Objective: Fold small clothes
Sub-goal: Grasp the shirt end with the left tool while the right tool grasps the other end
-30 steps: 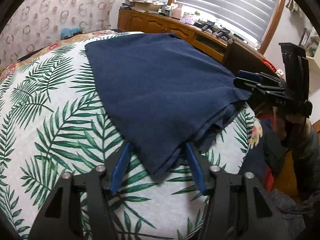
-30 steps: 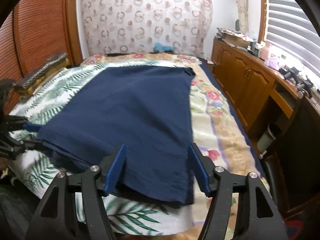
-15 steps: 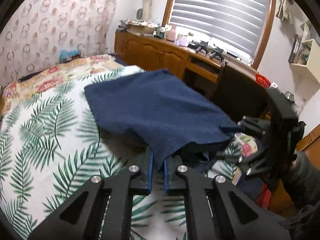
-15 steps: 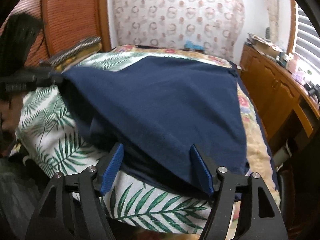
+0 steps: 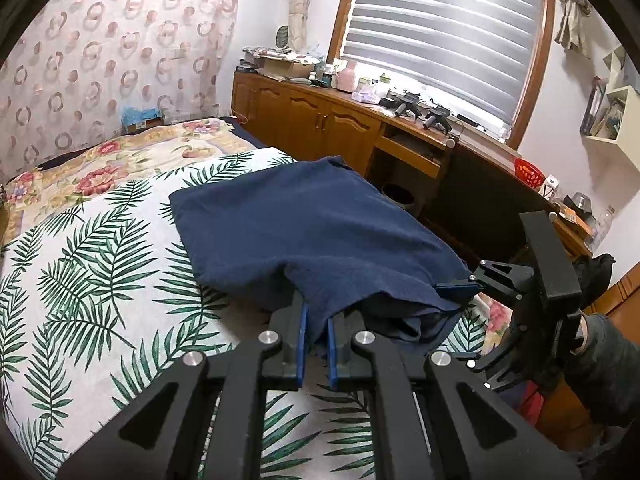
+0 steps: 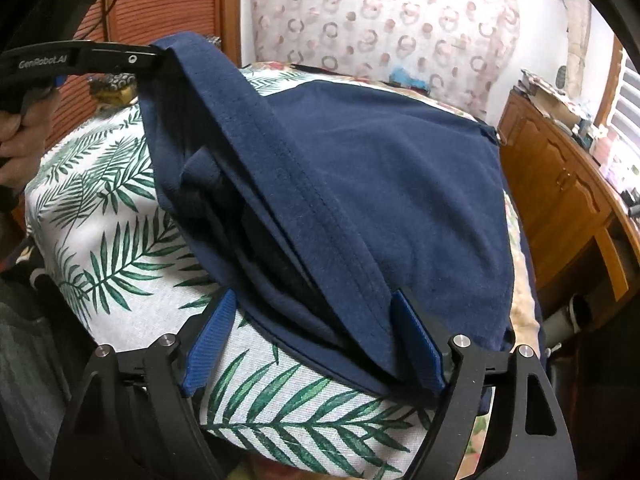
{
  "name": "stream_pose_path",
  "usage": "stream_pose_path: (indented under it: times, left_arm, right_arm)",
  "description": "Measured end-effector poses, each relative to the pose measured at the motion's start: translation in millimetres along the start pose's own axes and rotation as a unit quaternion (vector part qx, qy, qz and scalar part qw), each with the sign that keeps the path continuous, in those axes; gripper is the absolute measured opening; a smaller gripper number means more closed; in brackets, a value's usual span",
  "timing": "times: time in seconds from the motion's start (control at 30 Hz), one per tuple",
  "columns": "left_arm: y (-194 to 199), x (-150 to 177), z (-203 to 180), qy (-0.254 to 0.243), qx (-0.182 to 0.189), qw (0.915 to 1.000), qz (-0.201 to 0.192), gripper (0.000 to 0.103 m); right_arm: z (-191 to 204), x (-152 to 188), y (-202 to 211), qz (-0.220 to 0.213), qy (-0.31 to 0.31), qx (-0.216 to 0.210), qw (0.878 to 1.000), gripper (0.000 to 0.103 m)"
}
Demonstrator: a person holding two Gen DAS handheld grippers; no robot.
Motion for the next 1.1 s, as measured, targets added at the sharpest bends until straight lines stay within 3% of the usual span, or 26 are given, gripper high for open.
stream_pose_path:
  times: [0.27,0.37,0.43,0.53,0.83,1.1]
  left_arm:
    - [0,3,0,0.004,0.0,1.0,0.0,0.005]
    - [2,4,3,0.006,0.001,1.0,0.0,0.005]
    - [3,5,2,0.008,0.006,0.9999,0.001,0.005]
    - [6,4,2,0.002,-0.004,1.0,-0.002,0.005]
    - [9,-24,30,0.013,-0.027,0.9995,-0.013,0.007]
    - [-20,-50,69,0.036,-0.031,0.9988,0.005,0.009]
  right_arm:
    - [1,-2,-4,0.011,0.006,0.004,1.0,0.082]
    - [-6,-4,-2,0.006,0.005,0.015,1.0,0.054]
    - [-14,-5,-1,0.008,-0.001,0.024,1.0,0.024]
    - [-24,-11,7,0.0,-0.029,0.012,0.999,0.009]
    - [-47,-83,44,-0.088,-0.03,0.046,0.995,0.007]
    - [-68,-135,23,-0.11,-0.019,0.042,0.993,0.007]
Point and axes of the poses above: each gripper's, at about its wrist camera, not at the fingertips, and y roughly against the way its jaws point, z to its left, x to its underside, the point moved 10 cm from there along -y, roughly the way its jaws point, and after that the axes turned 8 degrees about z, right-handed, at the moved point
